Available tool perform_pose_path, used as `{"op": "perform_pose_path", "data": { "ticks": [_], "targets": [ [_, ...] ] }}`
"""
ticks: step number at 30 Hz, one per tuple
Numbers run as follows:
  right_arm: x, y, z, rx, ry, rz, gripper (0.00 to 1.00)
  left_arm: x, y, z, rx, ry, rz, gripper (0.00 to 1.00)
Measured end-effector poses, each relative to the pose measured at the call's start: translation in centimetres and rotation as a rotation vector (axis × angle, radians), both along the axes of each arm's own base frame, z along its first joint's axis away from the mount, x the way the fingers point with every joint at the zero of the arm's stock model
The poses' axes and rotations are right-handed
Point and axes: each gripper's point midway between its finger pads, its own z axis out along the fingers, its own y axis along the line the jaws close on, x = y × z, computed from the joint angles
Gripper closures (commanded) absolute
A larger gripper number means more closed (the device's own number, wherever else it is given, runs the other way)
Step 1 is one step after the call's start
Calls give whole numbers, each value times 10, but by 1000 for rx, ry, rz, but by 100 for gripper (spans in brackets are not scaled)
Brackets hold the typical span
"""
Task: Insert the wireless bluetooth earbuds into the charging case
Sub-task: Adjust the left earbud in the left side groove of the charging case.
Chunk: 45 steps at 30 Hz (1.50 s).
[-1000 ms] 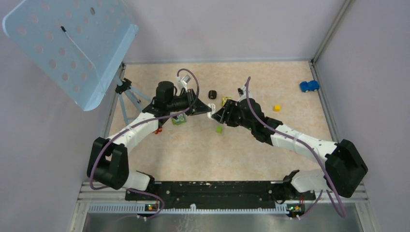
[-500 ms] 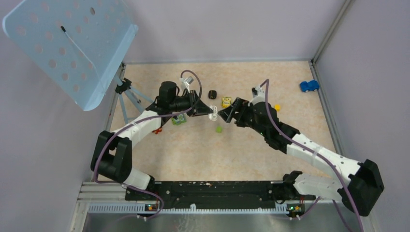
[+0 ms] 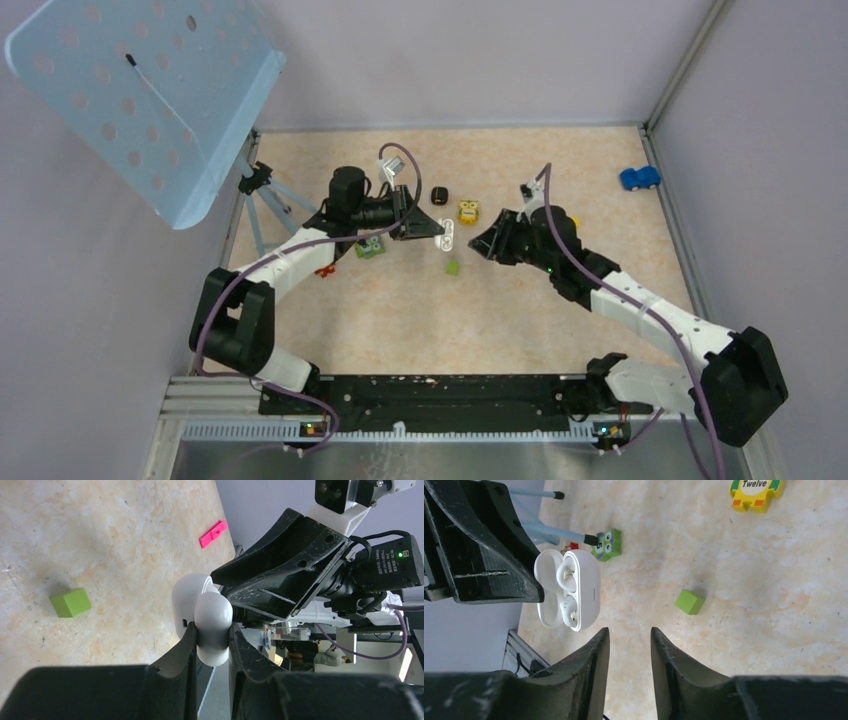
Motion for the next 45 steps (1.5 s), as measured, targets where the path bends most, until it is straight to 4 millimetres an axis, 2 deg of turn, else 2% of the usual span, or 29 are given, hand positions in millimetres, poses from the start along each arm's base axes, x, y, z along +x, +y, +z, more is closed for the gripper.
{"op": "perform_pose_path", "data": {
  "ticks": [4, 11, 21, 31, 33, 36, 40, 42, 45],
  "targets": [
    [-6, 7, -7, -23, 13, 66, 68, 0, 0, 0, 0, 0, 0, 100],
    [-17, 23, -5, -19, 4, 153, 67, 0, 0, 0, 0, 0, 0, 100],
    [-11, 35, 8, 10, -26, 183, 67, 0, 0, 0, 0, 0, -1, 100],
    [-12, 41, -2, 2, -3, 203, 67, 0, 0, 0, 0, 0, -1, 100],
    [-11, 40, 0, 4, -9, 197, 61, 0, 0, 0, 0, 0, -1, 100],
    [-7, 37, 4, 5, -24, 168, 48, -1, 0, 0, 0, 0, -2, 100],
    [7, 16, 15, 49, -38, 93, 46, -4, -1, 1, -6, 4, -20, 100],
    [17, -2, 10, 65, -22, 26, 46, -6, -2, 0, -14, 11, -41, 100],
    [27, -28, -10, 79, 48, -64, 45, -7, -10, 3, -50, 33, -96, 100]
  ]
}}
